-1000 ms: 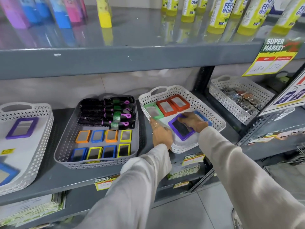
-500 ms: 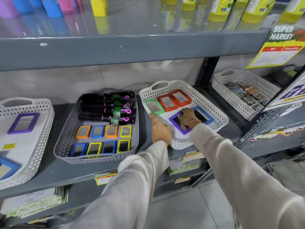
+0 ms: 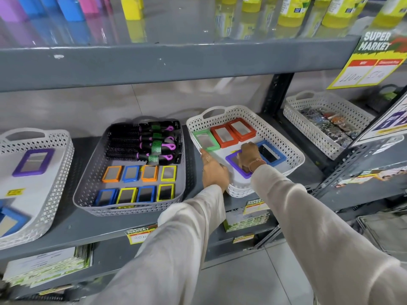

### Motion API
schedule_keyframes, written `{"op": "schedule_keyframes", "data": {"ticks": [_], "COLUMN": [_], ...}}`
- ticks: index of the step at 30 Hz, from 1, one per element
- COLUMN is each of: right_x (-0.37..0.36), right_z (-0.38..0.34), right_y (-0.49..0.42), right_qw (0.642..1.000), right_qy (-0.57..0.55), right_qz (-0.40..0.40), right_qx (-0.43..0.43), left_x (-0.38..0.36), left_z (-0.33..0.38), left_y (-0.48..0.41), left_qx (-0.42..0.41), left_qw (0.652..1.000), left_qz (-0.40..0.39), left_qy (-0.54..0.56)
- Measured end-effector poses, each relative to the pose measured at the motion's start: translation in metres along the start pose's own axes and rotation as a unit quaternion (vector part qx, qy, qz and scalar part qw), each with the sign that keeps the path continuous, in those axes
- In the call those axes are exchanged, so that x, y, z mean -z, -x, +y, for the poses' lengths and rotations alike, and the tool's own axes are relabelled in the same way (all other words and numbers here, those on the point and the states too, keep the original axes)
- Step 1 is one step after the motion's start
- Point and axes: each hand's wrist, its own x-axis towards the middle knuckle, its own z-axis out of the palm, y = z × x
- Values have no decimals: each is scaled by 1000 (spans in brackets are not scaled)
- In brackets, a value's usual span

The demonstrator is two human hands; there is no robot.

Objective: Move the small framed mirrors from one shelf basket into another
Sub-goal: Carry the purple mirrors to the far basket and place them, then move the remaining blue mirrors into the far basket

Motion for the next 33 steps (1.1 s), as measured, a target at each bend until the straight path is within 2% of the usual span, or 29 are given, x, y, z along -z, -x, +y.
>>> {"op": "schedule_keyframes", "data": {"ticks": [5,9,12,14,18,21,26,33], "right_x": [-2,4,22,36,70,88,84,50], "right_z": [0,-1,-13,-24,-61,-102,-195,-335], "right_y": [1,-6,-6,-9,1,7,24,77], "right_qw": [1000,995,988,980,969,958,948,918], "right_qy": [23,-92,-148,-183,-188,-200,-218,-275], "right_qz": [-7,17,32,78,142,161,122,24], "right_qx": [0,-33,-3,9,76,127,199,283], "left_x": [1,7,21,40,91,136,223,319], "left_z": [3,11,23,31,31,15,-37,-116], "left_y": [1,0,-2,-5,-16,-19,-14,18], "left_qx": [-1,-9,-38,-58,-89,-74,-41,75], "left_qw": [1000,1000,999,997,989,983,971,949], "left_qz": [-12,-2,22,49,113,147,193,224], "left_qy": [-12,-27,-4,-14,-32,-80,-137,-209]}}
